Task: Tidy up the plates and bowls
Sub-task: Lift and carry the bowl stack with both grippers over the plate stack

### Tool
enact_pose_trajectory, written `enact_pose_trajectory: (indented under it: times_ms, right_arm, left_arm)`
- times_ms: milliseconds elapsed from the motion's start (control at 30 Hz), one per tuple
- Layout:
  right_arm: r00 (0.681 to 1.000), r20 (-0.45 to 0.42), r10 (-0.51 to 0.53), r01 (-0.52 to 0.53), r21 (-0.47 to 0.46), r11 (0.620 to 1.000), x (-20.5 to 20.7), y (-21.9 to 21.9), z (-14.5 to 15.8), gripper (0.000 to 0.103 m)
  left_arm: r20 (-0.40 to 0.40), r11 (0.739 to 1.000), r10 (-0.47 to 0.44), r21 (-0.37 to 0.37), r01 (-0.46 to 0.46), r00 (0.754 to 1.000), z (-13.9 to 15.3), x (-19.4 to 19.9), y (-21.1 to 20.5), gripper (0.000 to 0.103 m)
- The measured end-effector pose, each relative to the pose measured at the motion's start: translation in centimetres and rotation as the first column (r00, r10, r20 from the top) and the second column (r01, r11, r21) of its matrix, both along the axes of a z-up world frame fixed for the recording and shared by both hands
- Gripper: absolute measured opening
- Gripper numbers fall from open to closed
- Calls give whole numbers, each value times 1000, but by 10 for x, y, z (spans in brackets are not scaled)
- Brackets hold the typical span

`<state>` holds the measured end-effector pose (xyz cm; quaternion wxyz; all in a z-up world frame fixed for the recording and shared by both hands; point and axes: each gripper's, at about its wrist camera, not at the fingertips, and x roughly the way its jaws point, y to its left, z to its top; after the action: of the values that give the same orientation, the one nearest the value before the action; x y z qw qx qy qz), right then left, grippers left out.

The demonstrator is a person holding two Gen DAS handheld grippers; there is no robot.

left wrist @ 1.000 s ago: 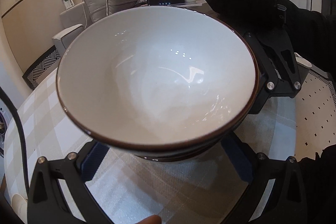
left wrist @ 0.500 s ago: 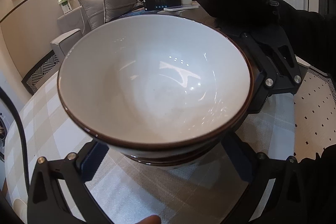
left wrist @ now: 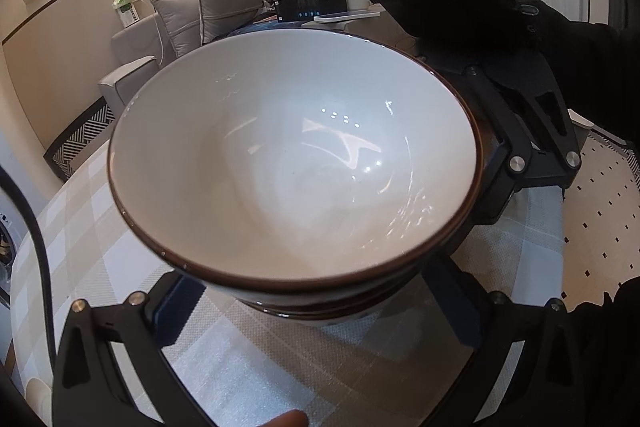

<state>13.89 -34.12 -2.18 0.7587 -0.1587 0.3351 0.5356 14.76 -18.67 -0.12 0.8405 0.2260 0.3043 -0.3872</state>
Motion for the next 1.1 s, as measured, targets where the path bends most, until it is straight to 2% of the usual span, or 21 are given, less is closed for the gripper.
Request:
enact_pose_trajectory:
  times_ms: [667,1100]
  right_arm:
    - [1000,6,9,-9,-9,1000,-6,12,6,103]
    - [999,43,33,-32,-16,999,-16,35,29,103]
  left_arm:
    - [22,1000,2,7,-2,1000,5,-10,7,103]
    - [54,1000,27,-17,-26,998,24,-30,35,103]
